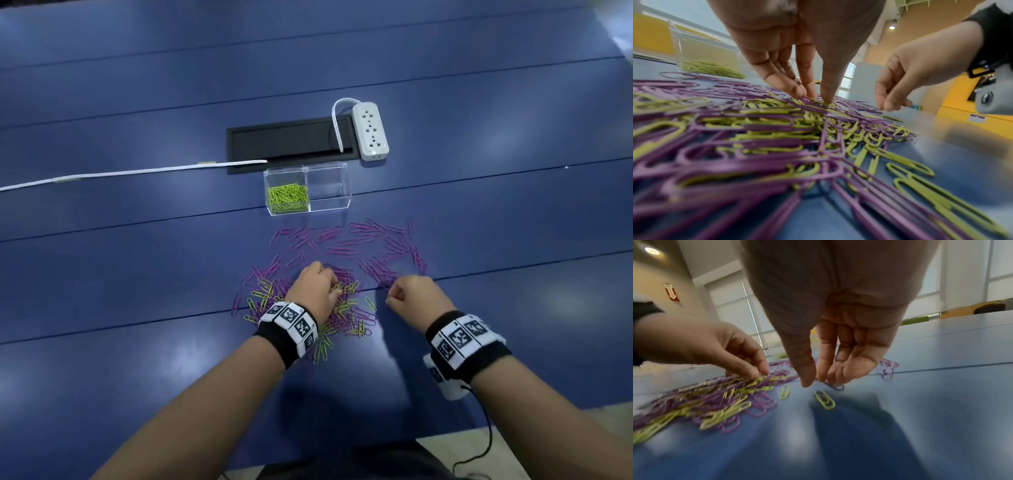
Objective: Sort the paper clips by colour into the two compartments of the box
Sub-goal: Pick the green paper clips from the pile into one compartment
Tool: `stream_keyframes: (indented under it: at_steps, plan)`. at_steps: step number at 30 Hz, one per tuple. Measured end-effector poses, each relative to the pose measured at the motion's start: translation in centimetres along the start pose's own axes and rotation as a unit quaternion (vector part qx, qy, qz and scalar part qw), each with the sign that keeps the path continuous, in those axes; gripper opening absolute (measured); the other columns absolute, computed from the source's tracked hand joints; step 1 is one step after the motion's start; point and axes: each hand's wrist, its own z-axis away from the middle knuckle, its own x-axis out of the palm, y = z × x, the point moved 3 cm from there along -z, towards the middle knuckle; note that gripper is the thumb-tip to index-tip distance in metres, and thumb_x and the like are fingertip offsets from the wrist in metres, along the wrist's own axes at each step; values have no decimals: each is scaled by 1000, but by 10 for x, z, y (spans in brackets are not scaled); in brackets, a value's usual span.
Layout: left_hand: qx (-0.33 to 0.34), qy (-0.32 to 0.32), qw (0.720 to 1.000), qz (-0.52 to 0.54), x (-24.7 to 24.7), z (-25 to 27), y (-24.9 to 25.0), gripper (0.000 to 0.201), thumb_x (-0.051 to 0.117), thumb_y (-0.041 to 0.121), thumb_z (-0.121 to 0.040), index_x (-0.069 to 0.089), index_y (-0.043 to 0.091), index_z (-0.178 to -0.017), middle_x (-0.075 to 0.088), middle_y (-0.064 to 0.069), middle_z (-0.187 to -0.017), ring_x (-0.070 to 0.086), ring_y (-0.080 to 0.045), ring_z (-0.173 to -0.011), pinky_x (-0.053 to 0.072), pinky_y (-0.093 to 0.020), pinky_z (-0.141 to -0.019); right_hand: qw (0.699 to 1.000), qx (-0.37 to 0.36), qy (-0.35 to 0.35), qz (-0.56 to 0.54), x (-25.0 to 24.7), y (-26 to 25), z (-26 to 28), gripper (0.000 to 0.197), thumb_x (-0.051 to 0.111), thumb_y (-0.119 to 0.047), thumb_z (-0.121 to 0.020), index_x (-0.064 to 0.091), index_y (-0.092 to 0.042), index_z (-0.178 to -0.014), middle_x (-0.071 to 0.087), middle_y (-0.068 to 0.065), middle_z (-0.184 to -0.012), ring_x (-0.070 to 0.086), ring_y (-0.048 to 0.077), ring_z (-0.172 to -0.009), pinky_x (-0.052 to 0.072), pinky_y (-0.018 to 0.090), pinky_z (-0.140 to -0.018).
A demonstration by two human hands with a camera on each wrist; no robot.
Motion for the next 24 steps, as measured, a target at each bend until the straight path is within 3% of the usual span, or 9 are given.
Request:
stream_keyframes:
  at_steps: [4, 9, 12, 14, 18, 21, 24]
  plan:
    - [-8, 0, 1000, 8, -1, 7, -7, 27, 57, 31, -92, 59, 15, -114, 47, -1, -113, 48, -18, -112, 41, -32, -100, 999, 18, 33, -8, 19, 12, 9, 7, 58, -16, -83, 60, -11, -78, 60, 8, -97, 58, 28, -89, 49, 35, -79]
    - [-6, 11, 1000, -5, -2, 15, -8, 27, 58, 31, -90, 59, 17, -113, 46, 1, -109, 48, -16, -109, 43, -31, -99, 998, -14, 57, -29, 27, 6, 14, 10, 51, -8, -84, 48, -14, -76, 57, 10, -95, 54, 27, -90, 44, 33, -79]
    - [-22, 14, 999, -23, 0, 14, -3, 27, 58, 36, -90, 59, 17, -109, 47, 0, -109, 48, -18, -107, 46, -35, -95, 995, -29, 62, -70, 26, 1, 15, 6, 50, -8, -86, 55, -11, -88, 58, 4, -91, 56, 24, -86, 46, 34, -80]
    - [-29, 11, 999, -43, 2, 11, 2, 26, 58, 36, -90, 58, 15, -106, 47, -3, -109, 47, -20, -107, 47, -37, -92, 987, -17, 67, -145, 25, -2, 13, 16, 48, -8, -88, 59, -13, -98, 58, 0, -93, 56, 19, -84, 47, 31, -83]
    - [-22, 1, 998, -67, 6, 6, 8, 21, 54, 29, -93, 58, 11, -103, 47, -6, -110, 46, -24, -109, 46, -41, -94, 978, 9, 71, -195, 25, -9, 6, 24, 40, -9, -91, 62, -17, -84, 57, 3, -99, 54, 17, -87, 43, 27, -87]
    - [-39, 14, 999, 1, 2, 6, 6, 11, 55, 26, -93, 56, 15, -91, 49, -3, -102, 49, -22, -102, 45, -38, -92, 982, 26, 70, -172, 26, -17, 3, 17, 47, -15, -90, 62, -12, -83, 53, 3, -94, 56, 23, -89, 41, 26, -84]
    - [-89, 56, 987, 125, -8, 10, 1, 10, 57, 25, -92, 54, 18, -86, 56, 3, -90, 56, -16, -85, 48, -30, -77, 989, 24, 64, -127, 30, -26, 4, 15, 60, -23, -86, 60, -11, -96, 47, 1, -100, 49, 17, -86, 39, 25, -83]
